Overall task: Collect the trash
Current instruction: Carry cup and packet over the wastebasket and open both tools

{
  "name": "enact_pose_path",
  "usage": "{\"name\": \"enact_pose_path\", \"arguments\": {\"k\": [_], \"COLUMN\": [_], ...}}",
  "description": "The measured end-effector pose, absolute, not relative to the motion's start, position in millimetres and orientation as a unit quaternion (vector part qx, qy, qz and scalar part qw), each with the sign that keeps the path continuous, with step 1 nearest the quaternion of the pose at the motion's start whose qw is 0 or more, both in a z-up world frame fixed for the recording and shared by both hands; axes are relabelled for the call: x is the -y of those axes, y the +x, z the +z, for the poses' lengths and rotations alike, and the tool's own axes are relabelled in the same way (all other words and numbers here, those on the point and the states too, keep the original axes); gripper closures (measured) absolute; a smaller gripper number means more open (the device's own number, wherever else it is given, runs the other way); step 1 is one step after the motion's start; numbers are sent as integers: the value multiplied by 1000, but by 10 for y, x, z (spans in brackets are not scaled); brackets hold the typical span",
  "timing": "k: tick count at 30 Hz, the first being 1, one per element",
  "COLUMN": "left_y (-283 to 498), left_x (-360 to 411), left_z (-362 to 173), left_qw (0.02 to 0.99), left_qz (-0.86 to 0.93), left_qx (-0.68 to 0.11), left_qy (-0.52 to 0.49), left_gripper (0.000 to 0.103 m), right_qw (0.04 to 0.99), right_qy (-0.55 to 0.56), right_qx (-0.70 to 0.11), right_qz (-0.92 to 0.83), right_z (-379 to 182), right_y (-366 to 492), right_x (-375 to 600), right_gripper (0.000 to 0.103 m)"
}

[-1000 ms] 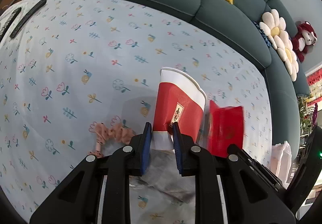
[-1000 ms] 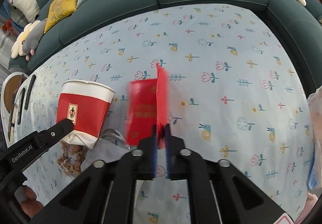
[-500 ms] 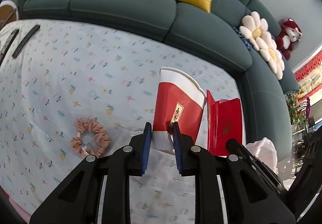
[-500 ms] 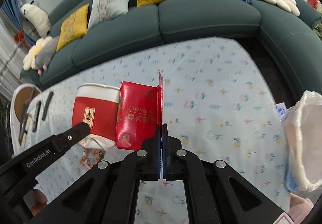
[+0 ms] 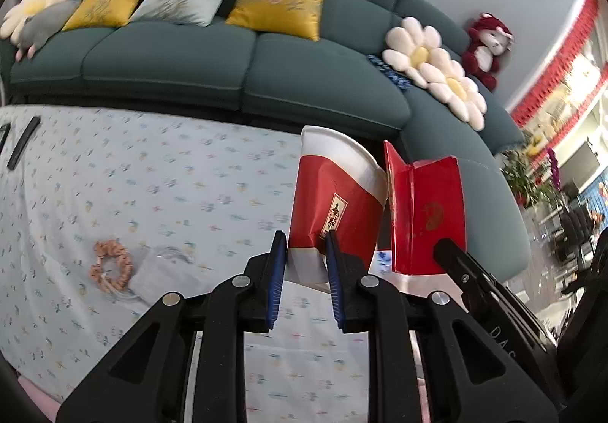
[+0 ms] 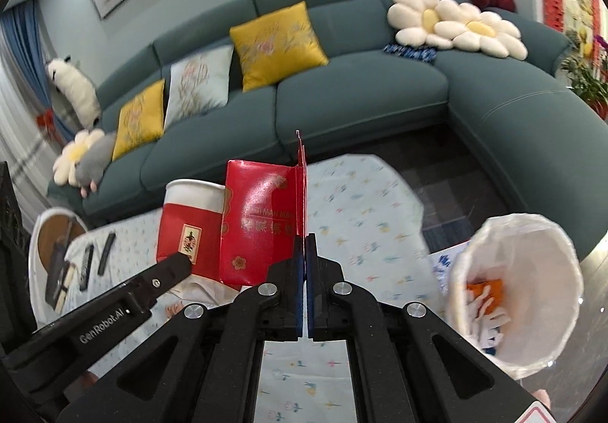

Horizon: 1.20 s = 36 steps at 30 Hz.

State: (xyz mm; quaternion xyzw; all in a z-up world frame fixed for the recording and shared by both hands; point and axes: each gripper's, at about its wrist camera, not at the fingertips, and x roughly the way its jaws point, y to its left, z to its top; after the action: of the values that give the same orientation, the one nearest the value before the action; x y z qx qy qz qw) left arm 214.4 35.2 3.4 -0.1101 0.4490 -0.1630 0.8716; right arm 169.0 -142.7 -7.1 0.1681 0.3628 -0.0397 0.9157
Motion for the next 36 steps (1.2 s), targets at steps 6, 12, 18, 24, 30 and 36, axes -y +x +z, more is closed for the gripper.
{"name": "enact_pose_path", "arguments": {"k": [6,12,18,24,30,36], "left_y": [1903,1685,1503,1367,1279,1260], "left_x": [97,494,903,1268,1554,1772], "left_z": [250,379,422,373,301,191], "left_qw": [876,876,872,865,857,848], "left_qz": [-193,-219,-246,-268,-285,-295], "left_qx": [-433,-424,-421,-425,-430,-441], "left_qy": [-86,-63,-37,-14,3,9], "left_gripper": [82,82,82,82,82,82], "right_qw": [921,924,923,915,907,899], "right_qy": [181,200,217,245,260,271], "right_qx": [-340,-315,-299,-294,-296,-302], "right_qz": [-58,-82,-106,-128,-150,-167], "right_z": [75,196,208,124,-8,-165], "right_y": [1436,1124,830,595,435,321], "right_x": [1759,2195,2595,2976,3276,3491], "right_gripper": [102,102,102,102,102,102]}}
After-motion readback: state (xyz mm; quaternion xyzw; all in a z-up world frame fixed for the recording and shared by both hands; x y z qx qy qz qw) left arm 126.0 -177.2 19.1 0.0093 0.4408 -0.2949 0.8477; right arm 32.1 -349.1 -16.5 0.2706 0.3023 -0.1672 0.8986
